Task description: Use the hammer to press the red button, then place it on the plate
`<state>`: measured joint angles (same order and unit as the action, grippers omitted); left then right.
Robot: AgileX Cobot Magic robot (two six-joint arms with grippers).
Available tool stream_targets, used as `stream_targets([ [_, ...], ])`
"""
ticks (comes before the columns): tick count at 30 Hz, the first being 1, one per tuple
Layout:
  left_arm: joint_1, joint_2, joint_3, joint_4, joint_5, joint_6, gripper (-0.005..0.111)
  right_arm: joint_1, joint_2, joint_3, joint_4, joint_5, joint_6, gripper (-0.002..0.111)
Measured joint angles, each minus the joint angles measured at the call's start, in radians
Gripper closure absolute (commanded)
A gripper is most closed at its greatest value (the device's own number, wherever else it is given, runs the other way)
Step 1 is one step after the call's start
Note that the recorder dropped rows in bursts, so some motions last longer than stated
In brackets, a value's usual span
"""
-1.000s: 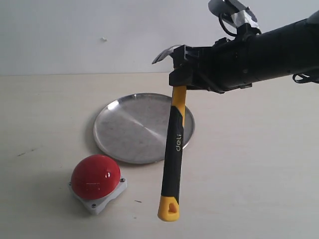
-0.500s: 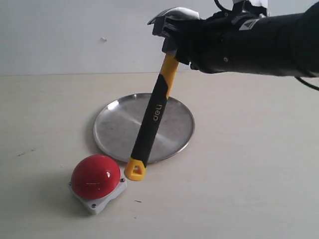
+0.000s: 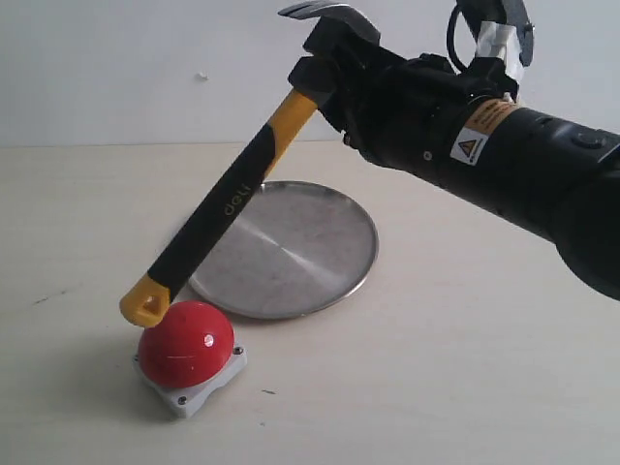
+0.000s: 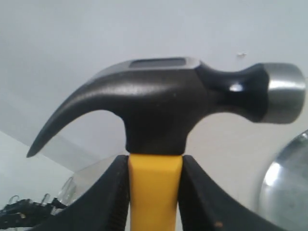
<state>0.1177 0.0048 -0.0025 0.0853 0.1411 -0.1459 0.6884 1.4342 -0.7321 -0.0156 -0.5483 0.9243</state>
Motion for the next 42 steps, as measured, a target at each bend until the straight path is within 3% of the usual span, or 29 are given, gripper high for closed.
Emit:
stream_targets([
  [10, 0.000, 0.000, 0.000, 0.000, 0.000, 0.000, 0.107, 0.000, 0.013, 0.012, -0.199, -0.135, 0.214, 0.108],
  [21, 0.000, 0.000, 0.000, 0.000, 0.000, 0.000, 0.107, 0.002, 0.201, 0.119, -0.221, -0.549, 0.427, 0.108],
  [31, 0.000, 0.000, 0.000, 0.000, -0.017, 0.018, 0.107, 0.002, 0.295, 0.119, -0.251, -0.584, 0.482, 0.108],
  [38, 0.000, 0.000, 0.002, -0.036, -0.204, -0.209, 0.107, 0.002, 0.304, 0.119, -0.252, -0.584, 0.476, 0.108],
  [39, 0.000, 0.000, 0.002, -0.036, -0.279, -0.274, 0.107, 0.002, 0.304, 0.119, -0.252, -0.584, 0.476, 0.108],
  [42, 0.000, 0.011, -0.021, 0.000, -0.314, -0.437, 0.107, 0.002, 0.304, 0.119, -0.252, -0.586, 0.476, 0.108],
])
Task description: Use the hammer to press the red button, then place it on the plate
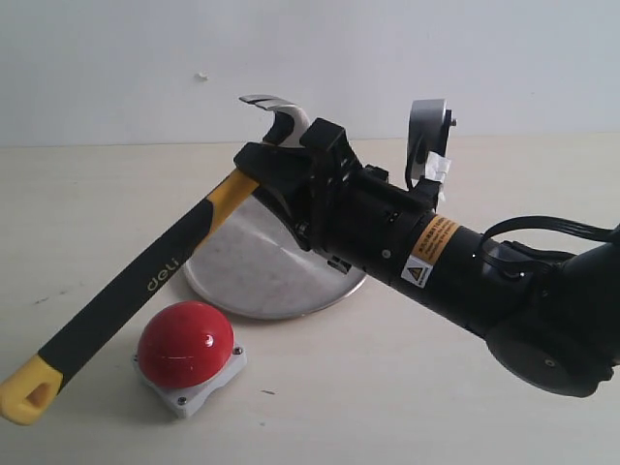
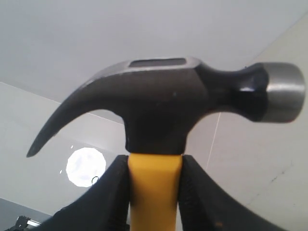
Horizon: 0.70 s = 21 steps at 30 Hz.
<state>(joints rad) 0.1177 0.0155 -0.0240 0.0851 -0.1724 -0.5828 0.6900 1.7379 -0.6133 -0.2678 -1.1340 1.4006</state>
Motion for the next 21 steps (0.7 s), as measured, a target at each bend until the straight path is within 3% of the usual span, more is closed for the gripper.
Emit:
stream_targets([
  [3, -0.007, 0.177, -0.178, 0.264, 0.080, -0.183, 0.107, 0.000, 0.000, 0.000, 0.000, -0.002, -0.008, 0.108],
  [6, -0.085, 0.434, -0.401, 0.447, 0.181, -0.237, 0.107, 0.000, 0.000, 0.000, 0.000, -0.004, -0.024, 0.108],
  [9, -0.170, 0.644, -0.616, 0.612, 0.332, -0.124, 0.107, 0.000, 0.000, 0.000, -0.001, -0.004, -0.026, 0.108],
  [11, -0.200, 0.771, -0.760, 0.688, 0.510, 0.081, 0.107, 0.000, 0.000, 0.000, -0.001, -0.004, -0.026, 0.108],
  [16, -0.206, 0.995, -0.954, 0.671, 0.922, 0.381, 0.107, 0.000, 0.000, 0.000, -0.002, -0.004, -0.031, 0.108],
  [19, -0.206, 1.108, -1.039, 0.494, 1.136, 0.583, 0.107, 0.000, 0.000, 0.000, -0.002, -0.004, -0.031, 0.108],
  [21, -0.206, 1.170, -1.080, 0.296, 1.253, 0.737, 0.107, 0.000, 0.000, 0.000, -0.002, -0.005, -0.033, 0.108],
])
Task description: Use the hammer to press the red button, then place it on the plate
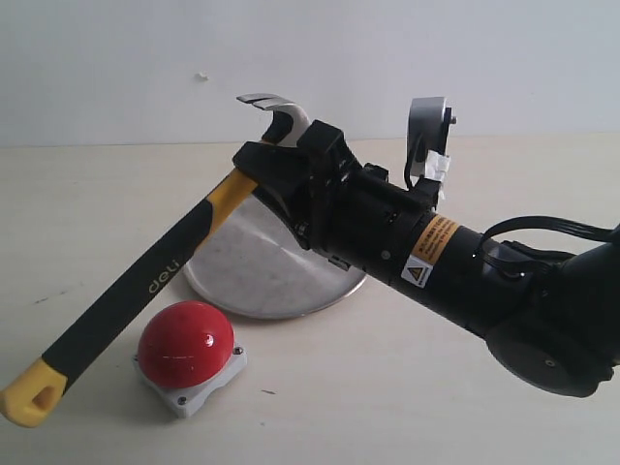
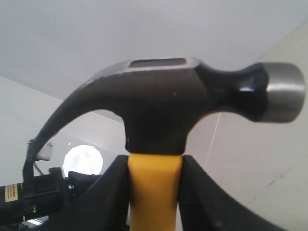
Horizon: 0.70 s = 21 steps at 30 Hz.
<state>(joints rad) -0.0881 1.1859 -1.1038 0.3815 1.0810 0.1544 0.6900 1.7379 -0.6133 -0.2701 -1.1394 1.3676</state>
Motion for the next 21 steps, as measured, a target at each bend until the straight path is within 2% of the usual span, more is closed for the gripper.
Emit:
stream_targets([
  [4, 0.000, 0.056, -0.034, -0.381, 0.083, 0.166, 0.103, 0.000, 0.000, 0.000, 0.000, 0.000, -0.002, 0.108],
  [6, -0.002, 0.062, -0.039, -0.567, 0.107, 0.249, 0.093, 0.000, 0.000, 0.000, 0.002, 0.000, -0.002, 0.108],
  [9, -0.004, 0.062, -0.039, -0.779, 0.131, 0.373, 0.067, 0.000, 0.000, 0.000, 0.011, 0.015, -0.011, 0.108],
  [11, -0.004, 0.062, -0.041, -0.861, 0.138, 0.411, 0.049, 0.000, 0.000, 0.000, 0.017, 0.027, -0.016, 0.108],
  [12, -0.004, 0.062, -0.041, -0.885, 0.138, 0.421, 0.045, 0.000, 0.000, 0.000, 0.019, 0.030, -0.016, 0.108],
  [17, -0.044, 0.062, -0.043, -0.917, 0.140, 0.465, 0.045, 0.000, 0.000, -0.015, 0.021, 0.064, -0.015, 0.108],
  [21, -0.125, 0.066, -0.043, -0.922, 0.140, 0.496, 0.045, 0.000, 0.000, -0.053, 0.021, 0.092, -0.001, 0.108],
])
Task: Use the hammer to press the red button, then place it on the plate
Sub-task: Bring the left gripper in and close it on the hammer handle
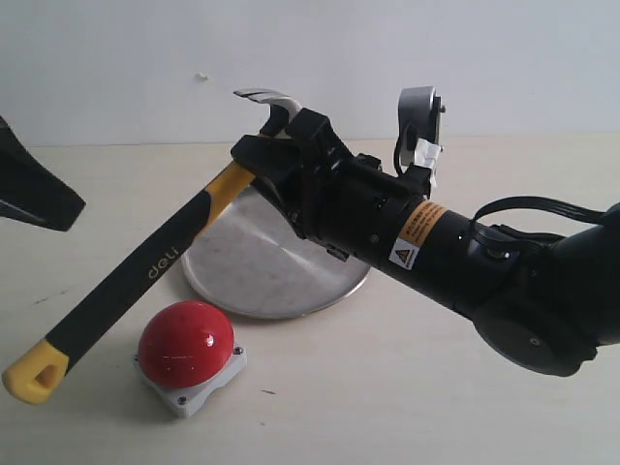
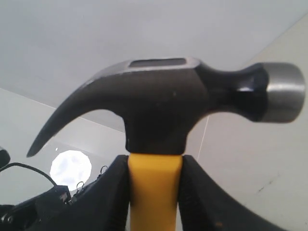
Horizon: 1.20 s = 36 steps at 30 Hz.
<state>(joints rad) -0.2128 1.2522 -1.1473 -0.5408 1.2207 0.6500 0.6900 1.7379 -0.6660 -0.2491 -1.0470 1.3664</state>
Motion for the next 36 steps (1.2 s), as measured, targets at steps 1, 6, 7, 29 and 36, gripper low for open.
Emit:
stream_targets([
  [1, -0.021, 0.003, 0.000, 0.000, 0.000, 0.000, 0.044, 0.000, 0.000, -0.008, 0.000, 0.008, 0.002, 0.108],
  [6, -0.109, 0.053, 0.000, 0.073, 0.000, -0.034, 0.044, 0.000, 0.000, -0.020, 0.000, 0.034, 0.006, 0.108],
  [7, -0.123, 0.067, 0.000, 0.080, 0.000, -0.040, 0.044, 0.000, 0.000, -0.020, 0.000, 0.039, 0.006, 0.108],
  [29, -0.263, 0.266, 0.013, 0.214, -0.019, -0.124, 0.044, 0.000, 0.000, -0.022, -0.002, 0.052, 0.008, 0.108],
  [36, -0.263, 0.280, 0.016, 0.240, -0.028, -0.144, 0.045, 0.000, 0.000, -0.022, -0.002, 0.052, 0.008, 0.108],
])
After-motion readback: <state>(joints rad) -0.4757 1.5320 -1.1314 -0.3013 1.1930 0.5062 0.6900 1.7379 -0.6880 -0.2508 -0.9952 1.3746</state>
